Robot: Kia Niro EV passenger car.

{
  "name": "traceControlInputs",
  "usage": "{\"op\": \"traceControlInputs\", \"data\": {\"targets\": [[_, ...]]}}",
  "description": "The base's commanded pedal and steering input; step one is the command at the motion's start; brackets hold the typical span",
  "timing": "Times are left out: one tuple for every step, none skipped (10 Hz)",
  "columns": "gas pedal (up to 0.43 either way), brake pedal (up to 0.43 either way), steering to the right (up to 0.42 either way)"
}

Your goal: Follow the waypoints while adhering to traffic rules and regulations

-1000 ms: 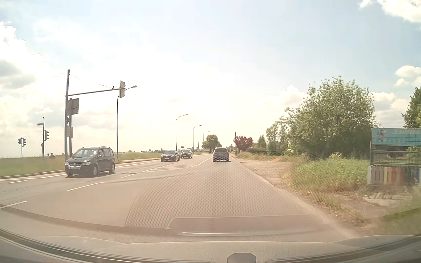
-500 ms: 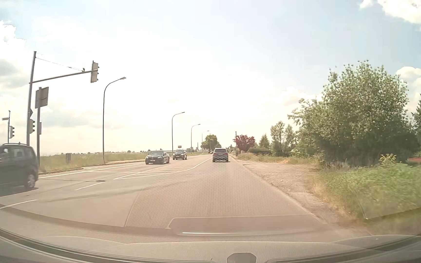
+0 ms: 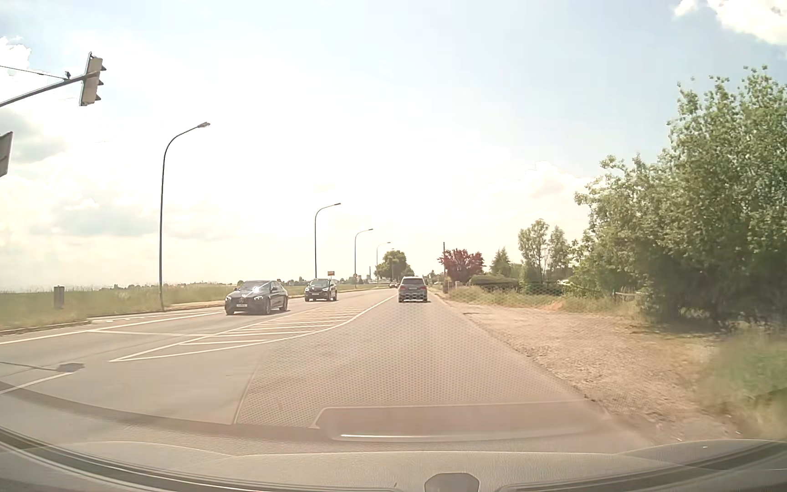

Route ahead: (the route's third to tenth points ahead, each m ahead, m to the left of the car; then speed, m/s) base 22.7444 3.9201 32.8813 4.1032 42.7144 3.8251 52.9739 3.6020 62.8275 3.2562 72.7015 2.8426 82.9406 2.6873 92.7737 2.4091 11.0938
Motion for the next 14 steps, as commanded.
{"op": "traceControlInputs", "data": {"targets": [[0.24,0.0,-0.004],[0.248,0.0,-0.004],[0.248,0.0,-0.004],[0.248,0.0,-0.004],[0.248,0.0,-0.004],[0.248,0.0,-0.004],[0.248,0.0,-0.004],[0.248,0.0,-0.003],[0.248,0.0,-0.003],[0.248,0.0,-0.003],[0.248,0.0,-0.003],[0.248,0.0,-0.003],[0.248,0.0,-0.003],[0.24,0.0,-0.003]]}}
